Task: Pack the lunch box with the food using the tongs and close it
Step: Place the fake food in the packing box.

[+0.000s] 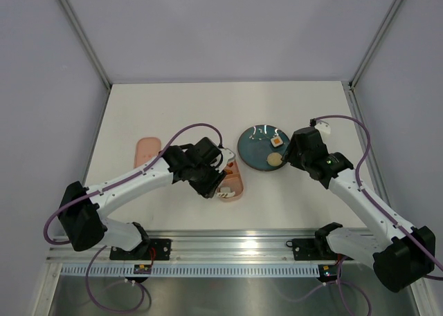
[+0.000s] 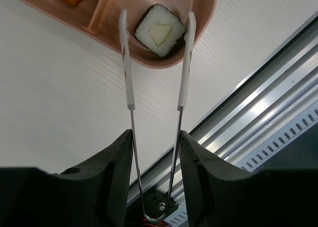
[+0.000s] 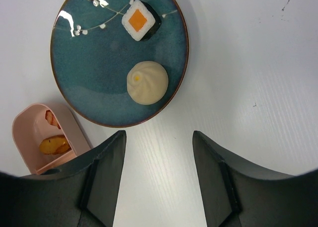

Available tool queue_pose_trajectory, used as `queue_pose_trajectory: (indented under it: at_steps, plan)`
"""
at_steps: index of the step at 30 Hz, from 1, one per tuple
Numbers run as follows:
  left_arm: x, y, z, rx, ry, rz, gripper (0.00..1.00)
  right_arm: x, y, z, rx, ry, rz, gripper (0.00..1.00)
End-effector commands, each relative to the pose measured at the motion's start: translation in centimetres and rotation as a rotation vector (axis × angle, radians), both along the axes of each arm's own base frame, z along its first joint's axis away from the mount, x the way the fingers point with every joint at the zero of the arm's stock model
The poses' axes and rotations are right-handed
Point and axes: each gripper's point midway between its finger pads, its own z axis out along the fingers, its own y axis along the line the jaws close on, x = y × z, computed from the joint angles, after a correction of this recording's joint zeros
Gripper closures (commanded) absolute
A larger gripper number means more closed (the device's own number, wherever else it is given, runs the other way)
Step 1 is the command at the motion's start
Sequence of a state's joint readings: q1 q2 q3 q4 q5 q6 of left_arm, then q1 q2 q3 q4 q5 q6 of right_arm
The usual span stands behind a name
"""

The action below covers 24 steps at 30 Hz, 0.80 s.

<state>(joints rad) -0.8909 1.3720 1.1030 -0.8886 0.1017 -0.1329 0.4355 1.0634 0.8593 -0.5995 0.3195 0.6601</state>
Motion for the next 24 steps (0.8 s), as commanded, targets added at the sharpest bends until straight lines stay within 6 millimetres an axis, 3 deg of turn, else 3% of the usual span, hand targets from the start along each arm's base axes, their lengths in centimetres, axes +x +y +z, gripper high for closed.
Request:
queue_pose_trajectory:
  at_steps: [1, 6, 18, 24]
  plan:
    - [0.6, -1.0, 0.8, -0.037, -0.026, -0.004, 0.56, 0.8, 0.3, 1.4, 0.036, -0.043, -0.008, 0.36]
    - [0.7, -1.1, 1.3, -0.044, -0.039, -0.001, 0.67, 0.8, 0.4, 1.4, 0.038, -0.044, -0.007, 0.36]
    - [1.9, -1.7, 4.3, -0.091, -0.108, 0.012, 0.64, 0.8, 0.5, 1.5, 0.045, -0.044, -0.004, 0.36]
    - [1.9, -1.8, 4.0, -0.077, -0.099, -0.001, 0.59, 0.7, 0.3, 1.5, 0.041, -0.046, -0.007, 0.36]
